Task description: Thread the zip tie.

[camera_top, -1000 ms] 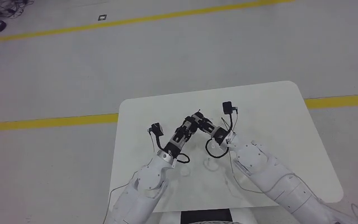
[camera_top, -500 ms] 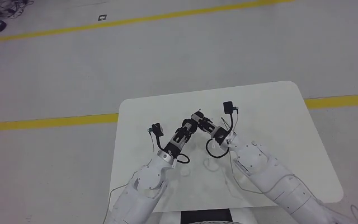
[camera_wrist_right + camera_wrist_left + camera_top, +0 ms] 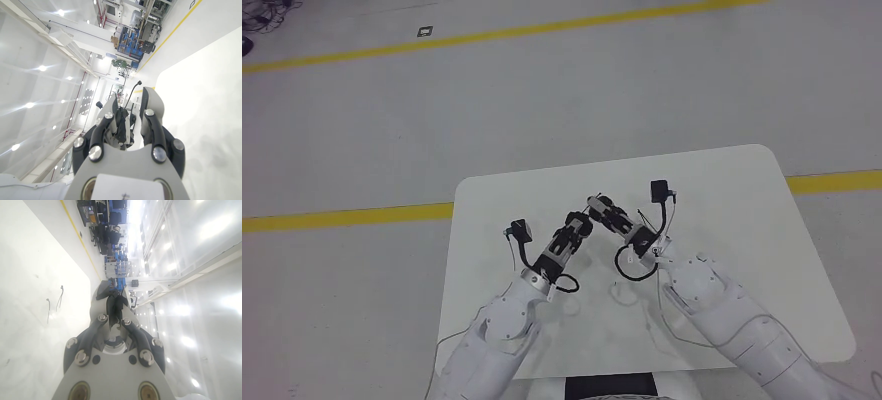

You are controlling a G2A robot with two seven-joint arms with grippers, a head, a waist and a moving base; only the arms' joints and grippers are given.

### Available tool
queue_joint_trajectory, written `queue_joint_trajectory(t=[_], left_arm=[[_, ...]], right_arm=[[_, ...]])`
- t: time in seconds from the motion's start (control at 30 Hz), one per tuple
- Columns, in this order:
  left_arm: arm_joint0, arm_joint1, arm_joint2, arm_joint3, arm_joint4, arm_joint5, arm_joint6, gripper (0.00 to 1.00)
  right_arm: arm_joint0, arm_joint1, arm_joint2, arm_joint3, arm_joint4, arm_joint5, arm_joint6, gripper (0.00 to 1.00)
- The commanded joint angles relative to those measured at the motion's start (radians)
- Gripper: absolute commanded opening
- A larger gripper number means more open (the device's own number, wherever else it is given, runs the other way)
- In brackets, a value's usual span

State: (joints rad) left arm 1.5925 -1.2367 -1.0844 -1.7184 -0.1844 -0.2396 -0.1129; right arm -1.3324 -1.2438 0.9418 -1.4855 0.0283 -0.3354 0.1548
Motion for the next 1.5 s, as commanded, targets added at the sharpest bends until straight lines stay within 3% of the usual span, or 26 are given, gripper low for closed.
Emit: queue_joint_trajectory(t=[0.0,0.23,0.3,0.43,0.57,0.63,0.67,0.7,0.73,0.8,1.1,1.2,1.27,1.4,1.47], left_arm=[[0.006,0.002,-0.005,-0.006,0.003,-0.006,-0.011,0.0],[0.018,0.007,-0.017,-0.008,-0.006,-0.017,-0.043,0.0],[0.018,0.008,-0.018,-0.009,-0.005,-0.018,-0.047,0.0],[0.022,0.01,-0.023,-0.015,-0.007,-0.019,-0.058,0.0],[0.027,0.013,-0.032,-0.024,-0.036,-0.022,-0.081,0.0],[0.03,0.016,-0.044,-0.028,-0.045,-0.021,-0.093,0.0],[0.033,0.017,-0.05,-0.031,-0.059,-0.022,-0.103,0.0],[0.038,0.019,-0.061,-0.034,-0.077,-0.024,-0.121,0.0],[0.042,0.022,-0.072,-0.036,-0.087,-0.024,-0.14,0.0],[0.047,0.031,-0.099,-0.039,-0.071,-0.019,-0.201,0.0],[0.045,0.031,-0.099,-0.033,-0.082,-0.008,-0.197,0.0],[0.042,0.036,-0.129,-0.014,-0.152,0.013,-0.242,0.0],[0.051,0.044,-0.16,-0.007,-0.205,0.011,-0.331,0.0],[0.071,0.065,-0.234,0.031,-0.353,-0.024,-0.604,0.0],[0.074,0.072,-0.259,0.051,-0.433,-0.015,-0.712,0.0]], right_arm=[[-0.006,0.0,0.012,-0.003,0.022,-0.005,0.006,1.0],[-0.019,-0.002,0.061,-0.021,0.161,-0.005,0.09,0.97],[-0.02,-0.005,0.074,-0.021,0.192,-0.005,0.12,0.5],[-0.018,-0.01,0.094,-0.007,0.235,-0.005,0.174,0.4],[-0.011,-0.016,0.113,0.011,0.264,-0.005,0.23,0.37],[-0.008,-0.02,0.124,0.02,0.286,-0.005,0.27,0.38],[-0.005,-0.021,0.129,0.022,0.297,-0.005,0.304,0.42],[-0.001,-0.022,0.14,0.028,0.318,-0.005,0.356,0.53],[0.0,-0.022,0.148,0.031,0.329,-0.005,0.379,1.0],[0.0,-0.022,0.148,0.031,0.329,-0.005,0.379,1.0],[-0.002,-0.021,0.151,0.035,0.327,-0.001,0.375,1.0],[-0.008,-0.012,0.175,0.059,0.341,-0.005,0.478,1.0],[-0.015,-0.004,0.204,0.083,0.395,-0.005,0.579,1.0],[-0.003,0.008,0.254,0.147,0.51,-0.005,0.824,1.0],[0.012,0.009,0.262,0.176,0.555,-0.005,0.926,1.0]])
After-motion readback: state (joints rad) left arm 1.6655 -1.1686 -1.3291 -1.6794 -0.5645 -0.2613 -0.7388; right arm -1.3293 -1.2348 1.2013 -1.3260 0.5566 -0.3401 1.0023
